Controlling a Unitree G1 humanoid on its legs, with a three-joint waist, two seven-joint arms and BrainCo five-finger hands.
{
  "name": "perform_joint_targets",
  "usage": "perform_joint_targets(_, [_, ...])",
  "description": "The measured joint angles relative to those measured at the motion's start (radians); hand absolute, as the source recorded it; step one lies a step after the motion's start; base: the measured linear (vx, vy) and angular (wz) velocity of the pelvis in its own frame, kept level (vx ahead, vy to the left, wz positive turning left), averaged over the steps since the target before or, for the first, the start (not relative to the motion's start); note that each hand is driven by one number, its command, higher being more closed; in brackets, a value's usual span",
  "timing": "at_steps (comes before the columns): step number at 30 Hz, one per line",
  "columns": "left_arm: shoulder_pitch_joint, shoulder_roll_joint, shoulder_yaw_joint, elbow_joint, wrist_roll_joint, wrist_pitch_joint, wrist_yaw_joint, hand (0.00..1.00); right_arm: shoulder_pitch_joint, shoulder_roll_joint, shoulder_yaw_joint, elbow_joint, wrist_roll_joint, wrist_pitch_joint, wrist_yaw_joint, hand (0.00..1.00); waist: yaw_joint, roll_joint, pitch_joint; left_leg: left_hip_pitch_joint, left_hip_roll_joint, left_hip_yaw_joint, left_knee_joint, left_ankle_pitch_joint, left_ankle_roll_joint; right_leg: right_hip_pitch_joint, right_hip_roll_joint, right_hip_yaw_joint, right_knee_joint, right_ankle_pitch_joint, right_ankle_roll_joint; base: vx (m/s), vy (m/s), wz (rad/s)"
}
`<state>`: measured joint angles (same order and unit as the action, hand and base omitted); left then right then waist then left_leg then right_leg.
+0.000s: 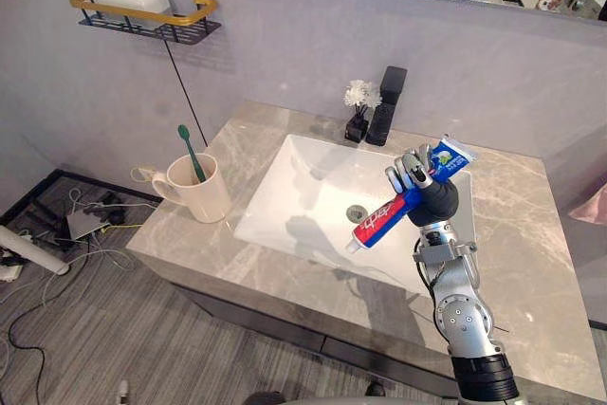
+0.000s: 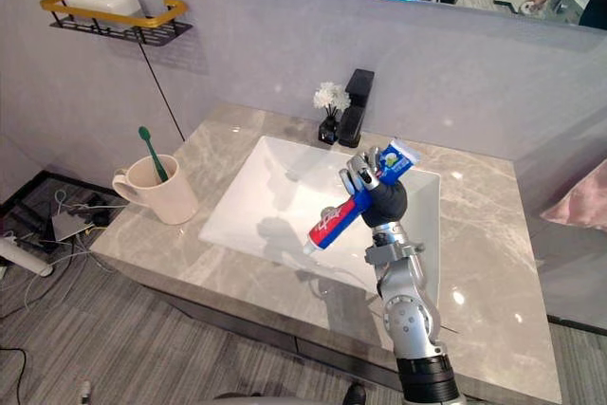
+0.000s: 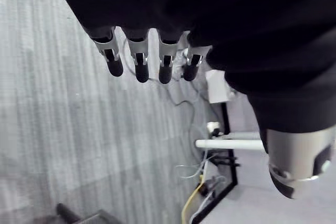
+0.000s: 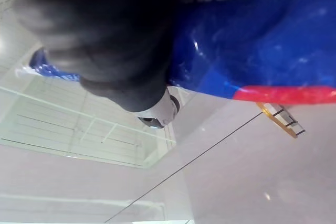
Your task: Organize washtable
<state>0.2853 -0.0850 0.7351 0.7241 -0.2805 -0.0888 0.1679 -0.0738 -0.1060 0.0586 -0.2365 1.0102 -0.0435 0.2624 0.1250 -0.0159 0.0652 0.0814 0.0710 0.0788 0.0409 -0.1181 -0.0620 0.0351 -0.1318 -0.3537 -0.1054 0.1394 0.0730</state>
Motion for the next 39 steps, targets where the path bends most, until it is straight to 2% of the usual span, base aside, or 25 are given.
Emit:
perform_joint_targets(8, [-0.024,-0.001,-0.123,0.041,0.039,0.005,-0.039,0.0,-0.019,-0.005,0.0,0.0,-0.036,-0.023,-0.002,1.0,-0.001,-0.014,0.008,0.0,-0.007,-0.023,-0.002,0.001,0.002,0.012,-0.011,-0.024,0.001,-0.004,0.006,0.01,0.017,0.08])
perform_joint_targets(13, [-0.03,0.003,-0.176,0.058,0.058,0.006,-0.058,0.0,-0.117,-0.022,0.007,0.0,-0.067,-0.03,-0.015,1.0,0.003,-0.023,0.008,0.0,-0.012,-0.038,0.002,0.003,0.003,0.014,-0.012,-0.033,0.004,-0.004,0.006,0.03,0.017,0.09])
perform_joint_targets(16, [-0.03,0.006,-0.202,0.071,0.059,0.006,-0.06,0.0,-0.193,-0.024,0.028,0.0,-0.08,-0.05,-0.028,1.0,0.007,-0.023,0.008,-0.001,-0.011,-0.048,0.001,0.003,0.003,0.02,-0.012,-0.045,0.004,-0.004,0.006,0.0,0.007,0.1])
perform_joint_targets(22, [-0.028,0.024,-0.305,0.093,0.092,0.013,-0.064,0.0,-0.392,-0.082,0.087,0.053,-0.119,-0.07,-0.065,1.0,0.05,-0.023,0.01,-0.012,-0.01,-0.075,0.0,0.009,0.005,0.031,-0.016,-0.063,0.003,-0.005,0.007,-0.04,0.001,0.12])
perform_joint_targets(26, [-0.029,0.039,-0.336,0.093,0.096,0.013,-0.079,0.0,-0.505,-0.097,0.148,0.11,-0.139,-0.071,-0.086,1.0,0.058,-0.029,0.016,-0.021,-0.014,-0.107,-0.004,0.026,0.0,0.031,-0.015,-0.089,0.003,-0.005,0.007,-0.02,-0.003,0.26])
perform_joint_targets(28, [-0.029,0.048,-0.344,0.092,0.098,0.012,-0.08,0.0,-0.556,-0.099,0.166,0.136,-0.157,-0.07,-0.089,1.0,0.084,-0.036,0.023,-0.024,-0.012,-0.112,-0.004,0.029,-0.002,0.031,-0.013,-0.093,0.003,-0.005,0.006,-0.05,-0.01,0.07])
perform_joint_targets(32, [-0.026,0.063,-0.359,0.093,0.1,0.013,-0.08,0.0,-0.637,-0.101,0.189,0.182,-0.198,-0.069,-0.094,1.0,0.093,-0.047,0.029,-0.036,-0.014,-0.135,-0.007,0.041,-0.004,0.032,-0.015,-0.112,0.002,-0.005,0.006,-0.05,-0.008,0.15])
perform_joint_targets(33, [-0.026,0.07,-0.374,0.093,0.102,0.013,-0.08,0.0,-0.655,-0.102,0.191,0.19,-0.201,-0.069,-0.102,1.0,0.109,-0.049,0.03,-0.037,-0.013,-0.137,-0.008,0.043,-0.006,0.032,-0.014,-0.113,0.002,-0.005,0.006,-0.04,-0.002,0.1])
perform_joint_targets(39, [-0.026,0.084,-0.398,0.094,0.117,0.013,-0.081,0.0,-0.763,-0.108,0.228,0.255,-0.228,-0.077,-0.133,1.0,0.117,-0.054,0.034,-0.054,-0.006,-0.165,-0.014,0.054,-0.009,0.033,-0.013,-0.14,0.001,-0.007,0.004,-0.04,-0.009,0.15])
